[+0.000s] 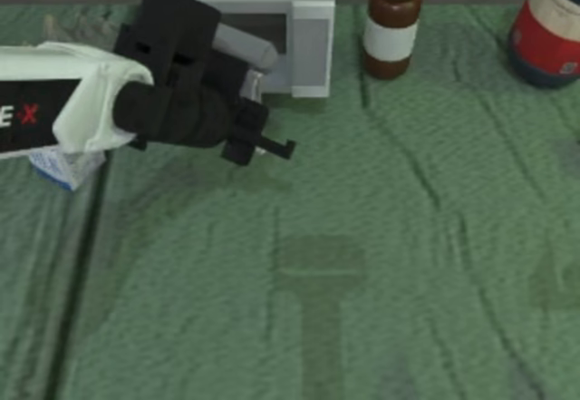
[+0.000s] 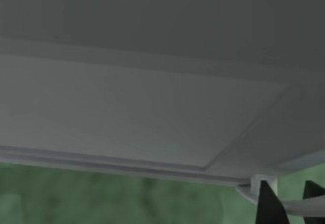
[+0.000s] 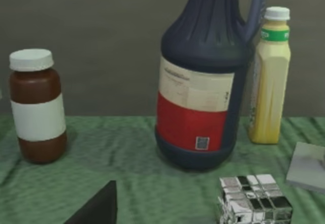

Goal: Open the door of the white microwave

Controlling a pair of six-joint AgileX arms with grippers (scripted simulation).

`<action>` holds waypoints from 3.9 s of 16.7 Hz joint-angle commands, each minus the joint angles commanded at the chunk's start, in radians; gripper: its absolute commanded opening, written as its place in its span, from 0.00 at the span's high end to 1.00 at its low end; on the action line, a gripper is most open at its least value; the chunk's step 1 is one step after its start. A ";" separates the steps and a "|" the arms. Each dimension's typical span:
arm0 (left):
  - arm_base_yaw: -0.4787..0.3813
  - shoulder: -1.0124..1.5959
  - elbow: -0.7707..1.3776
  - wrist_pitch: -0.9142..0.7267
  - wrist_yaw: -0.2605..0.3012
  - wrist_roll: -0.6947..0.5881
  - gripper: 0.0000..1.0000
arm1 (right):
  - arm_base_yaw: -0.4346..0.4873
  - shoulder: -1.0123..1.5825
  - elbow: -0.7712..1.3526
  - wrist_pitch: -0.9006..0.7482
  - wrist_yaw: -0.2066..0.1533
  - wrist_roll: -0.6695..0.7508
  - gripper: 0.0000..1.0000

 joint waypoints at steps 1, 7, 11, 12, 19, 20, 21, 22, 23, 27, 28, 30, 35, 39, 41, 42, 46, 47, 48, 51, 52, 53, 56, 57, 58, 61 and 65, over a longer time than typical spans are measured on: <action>0.000 0.000 0.000 0.000 0.000 0.000 1.00 | 0.000 0.000 0.000 0.000 0.000 0.000 0.00; 0.000 0.000 0.000 0.000 0.000 0.000 1.00 | 0.000 0.000 0.000 0.000 0.000 0.000 0.00; 0.000 0.000 0.000 0.000 0.000 0.000 1.00 | 0.000 0.000 0.000 0.000 0.000 0.000 0.00; 0.000 0.000 0.000 0.000 0.000 0.000 1.00 | 0.000 0.000 0.000 0.000 0.000 0.000 0.00; 0.000 0.000 0.000 0.000 0.000 0.000 1.00 | 0.000 0.000 0.000 0.000 0.000 0.000 0.00; 0.000 0.000 0.000 0.000 0.000 0.000 1.00 | 0.000 0.000 0.000 0.000 0.000 0.000 0.00; 0.000 0.000 0.000 0.000 0.000 0.000 1.00 | 0.000 0.000 0.000 0.000 0.000 0.000 0.00; 0.000 0.000 0.000 0.000 0.000 0.000 1.00 | 0.000 0.000 0.000 0.000 0.000 0.000 0.00; 0.000 0.000 0.000 0.000 0.000 0.000 1.00 | 0.000 0.000 0.000 0.000 0.000 0.000 0.00; 0.003 -0.006 -0.009 -0.003 0.023 0.018 1.00 | 0.000 0.000 0.000 0.000 0.000 0.000 0.00; 0.008 -0.010 -0.013 -0.003 0.030 0.028 1.00 | 0.000 0.000 0.000 0.000 0.000 0.000 0.00; 0.019 -0.020 -0.019 -0.001 0.046 0.050 1.00 | 0.000 0.000 0.000 0.000 0.000 0.000 0.00; 0.031 -0.026 -0.031 -0.005 0.062 0.074 1.00 | 0.000 0.000 0.000 0.000 0.000 0.000 0.00; 0.031 -0.026 -0.031 -0.005 0.062 0.074 1.00 | 0.000 0.000 0.000 0.000 0.000 0.000 0.00; 0.031 -0.026 -0.031 -0.005 0.062 0.074 1.00 | 0.000 0.000 0.000 0.000 0.000 0.000 0.00; 0.031 -0.026 -0.031 -0.005 0.062 0.074 1.00 | 0.000 0.000 0.000 0.000 0.000 0.000 0.00; 0.031 -0.026 -0.031 -0.005 0.062 0.074 1.00 | 0.000 0.000 0.000 0.000 0.000 0.000 0.00; 0.031 -0.026 -0.031 -0.005 0.062 0.074 1.00 | 0.000 0.000 0.000 0.000 0.000 0.000 0.00; 0.031 -0.026 -0.031 -0.005 0.062 0.074 1.00 | 0.000 0.000 0.000 0.000 0.000 0.000 0.00; 0.031 -0.026 -0.031 -0.005 0.062 0.074 1.00 | 0.000 0.000 0.000 0.000 0.000 0.000 0.00; 0.031 -0.026 -0.031 -0.005 0.062 0.074 1.00 | 0.000 0.000 0.000 0.000 0.000 0.000 0.00; 0.031 -0.026 -0.031 -0.005 0.062 0.074 1.00 | 0.000 0.000 0.000 0.000 0.000 0.000 0.00; 0.031 -0.026 -0.031 -0.005 0.062 0.074 1.00 | 0.000 0.000 0.000 0.000 0.000 0.000 0.00; 0.031 -0.026 -0.031 -0.005 0.062 0.074 1.00 | 0.000 0.000 0.000 0.000 0.000 0.000 0.00; 0.023 -0.025 -0.030 -0.005 0.070 0.069 1.00 | 0.000 0.000 0.000 0.000 0.000 0.000 0.00; 0.035 -0.030 -0.039 -0.010 0.086 0.093 1.00 | 0.000 0.000 0.000 0.000 0.000 0.000 0.00; 0.059 -0.046 -0.050 -0.014 0.119 0.142 1.00 | 0.000 0.000 0.000 0.000 0.000 0.000 0.00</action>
